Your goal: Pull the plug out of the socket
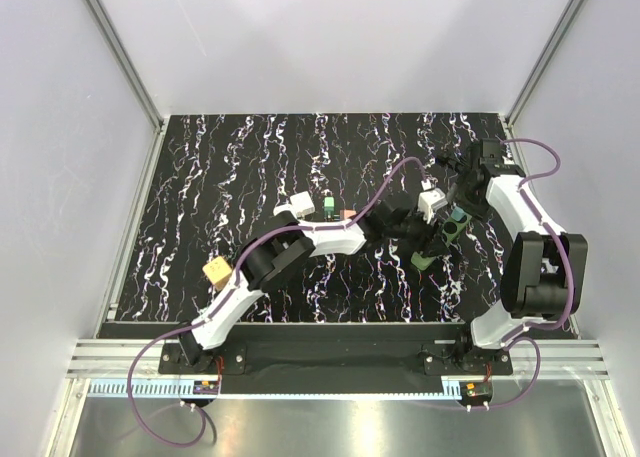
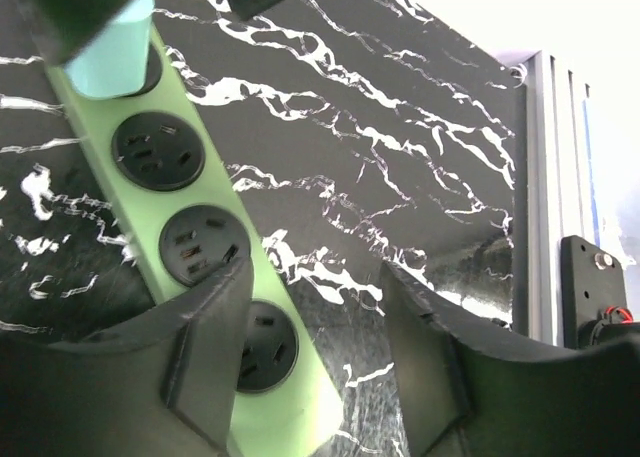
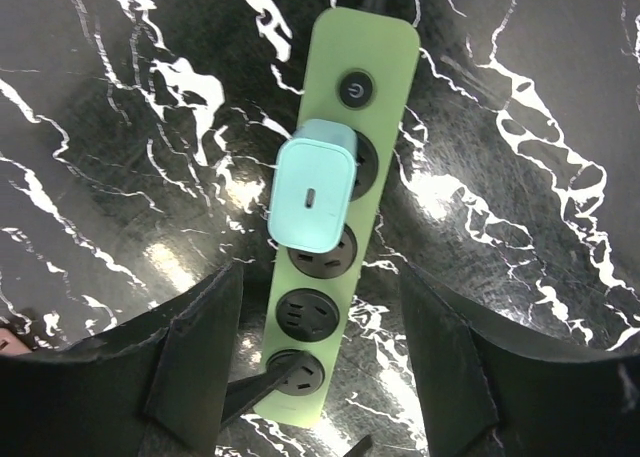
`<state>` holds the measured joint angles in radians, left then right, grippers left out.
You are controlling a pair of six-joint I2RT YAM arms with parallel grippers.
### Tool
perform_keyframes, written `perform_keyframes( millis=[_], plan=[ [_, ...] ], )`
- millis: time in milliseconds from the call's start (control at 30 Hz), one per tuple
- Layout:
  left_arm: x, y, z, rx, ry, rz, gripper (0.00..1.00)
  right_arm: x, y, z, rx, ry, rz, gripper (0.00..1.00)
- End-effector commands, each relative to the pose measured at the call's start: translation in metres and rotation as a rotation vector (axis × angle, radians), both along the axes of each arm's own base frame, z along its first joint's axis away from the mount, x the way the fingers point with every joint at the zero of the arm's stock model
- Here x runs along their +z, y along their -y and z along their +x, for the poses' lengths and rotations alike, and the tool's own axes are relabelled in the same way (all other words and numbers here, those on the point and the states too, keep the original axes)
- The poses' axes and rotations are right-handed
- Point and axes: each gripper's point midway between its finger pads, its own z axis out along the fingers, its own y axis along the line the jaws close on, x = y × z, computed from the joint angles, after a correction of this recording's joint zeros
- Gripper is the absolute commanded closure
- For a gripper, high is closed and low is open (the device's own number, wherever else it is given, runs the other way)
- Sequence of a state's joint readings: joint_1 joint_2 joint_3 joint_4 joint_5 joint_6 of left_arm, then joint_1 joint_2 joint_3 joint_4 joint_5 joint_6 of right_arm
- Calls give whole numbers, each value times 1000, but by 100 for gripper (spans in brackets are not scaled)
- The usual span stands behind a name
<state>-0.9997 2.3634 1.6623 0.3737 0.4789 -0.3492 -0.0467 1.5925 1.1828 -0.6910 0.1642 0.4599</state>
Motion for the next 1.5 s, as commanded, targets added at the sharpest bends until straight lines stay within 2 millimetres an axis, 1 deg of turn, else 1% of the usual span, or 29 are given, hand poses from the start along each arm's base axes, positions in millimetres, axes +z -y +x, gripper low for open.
perform_keyframes(
  millis=[0,33,133,267,400,433,567,600,700,767,800,900,1067,1333,1367,1400,1467],
  plan=[
    [23,16,-3,-62,-4,-78,46,16,-3,23,28,78,19,29],
    [27,20,-3,-72,-7,-88,48,15,-5,24,38,78,28,28],
    [22,23,-4,-80,-34,-87,52,13,-6,25,50,73,28,27],
    [16,24,1,-61,-52,-81,56,12,-5,27,55,75,22,27],
    [13,22,15,5,-53,-86,63,10,-5,28,56,78,21,27],
    [10,19,19,25,-55,-88,64,9,-5,28,57,78,24,27],
    [1,12,32,88,-105,-75,74,7,-8,28,65,79,37,27],
    [3,6,39,121,-104,-65,75,7,-8,29,68,82,37,27],
    [15,-6,46,146,-93,-81,75,5,-10,29,69,81,46,27],
    [19,-8,46,146,-96,-86,75,4,-10,29,67,82,48,27],
    [24,-7,46,142,-95,-94,75,3,-10,30,67,79,48,26],
    [24,-2,46,130,-111,-93,75,2,-10,32,66,80,50,26],
    [14,-2,51,134,-152,-60,77,-1,-10,32,65,71,52,25],
    [12,1,51,103,-186,-79,76,-2,-9,32,59,71,48,25],
    [5,2,52,106,-197,-69,77,-3,-9,32,57,70,45,24],
    [9,5,54,105,-195,-77,77,-2,-8,32,55,71,43,24],
    [-1,6,54,108,-223,-52,79,-1,-6,32,47,72,32,24]
  ],
)
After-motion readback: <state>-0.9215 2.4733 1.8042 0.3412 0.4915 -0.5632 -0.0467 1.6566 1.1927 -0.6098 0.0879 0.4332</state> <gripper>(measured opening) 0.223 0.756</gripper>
